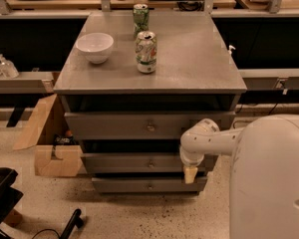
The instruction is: Open middle drawer
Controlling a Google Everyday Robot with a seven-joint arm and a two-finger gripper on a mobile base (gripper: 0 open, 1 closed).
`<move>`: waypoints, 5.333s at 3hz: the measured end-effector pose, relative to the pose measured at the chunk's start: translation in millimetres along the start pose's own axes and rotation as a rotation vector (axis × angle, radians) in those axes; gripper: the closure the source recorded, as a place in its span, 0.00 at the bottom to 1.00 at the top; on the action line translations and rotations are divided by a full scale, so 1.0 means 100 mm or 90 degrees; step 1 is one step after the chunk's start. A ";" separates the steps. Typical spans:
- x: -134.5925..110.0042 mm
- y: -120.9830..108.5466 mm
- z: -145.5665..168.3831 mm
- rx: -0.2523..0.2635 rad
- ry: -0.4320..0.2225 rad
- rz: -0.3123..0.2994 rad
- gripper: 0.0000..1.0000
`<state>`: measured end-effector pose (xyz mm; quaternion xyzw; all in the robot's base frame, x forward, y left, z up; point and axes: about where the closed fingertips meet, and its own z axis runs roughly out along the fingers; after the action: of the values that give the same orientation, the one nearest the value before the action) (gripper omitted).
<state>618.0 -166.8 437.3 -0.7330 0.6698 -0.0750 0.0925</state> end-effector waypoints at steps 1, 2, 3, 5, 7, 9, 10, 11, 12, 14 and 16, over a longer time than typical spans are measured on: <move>0.01 0.02 0.04 0.000 0.008 0.006 0.41; 0.03 0.32 0.20 -0.023 0.014 0.041 0.64; 0.03 0.34 0.18 -0.023 0.014 0.044 0.87; 0.03 0.31 0.07 -0.023 0.014 0.044 1.00; 0.03 0.30 0.01 -0.023 0.014 0.044 1.00; 0.04 0.38 -0.03 -0.019 0.014 0.049 1.00; 0.06 0.51 -0.10 -0.014 0.017 0.055 1.00; 0.06 0.54 -0.12 -0.013 0.017 0.055 1.00; 0.07 0.64 -0.17 -0.009 0.018 0.059 1.00; 0.10 0.79 -0.26 -0.003 0.020 0.063 0.74; 0.09 0.81 -0.24 -0.006 0.020 0.062 0.26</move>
Offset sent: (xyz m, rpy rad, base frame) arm -0.0570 -0.0098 -0.0541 -0.0055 0.0765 -0.1398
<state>535.0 -184.0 441.8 -0.6985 0.7065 -0.0786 0.0821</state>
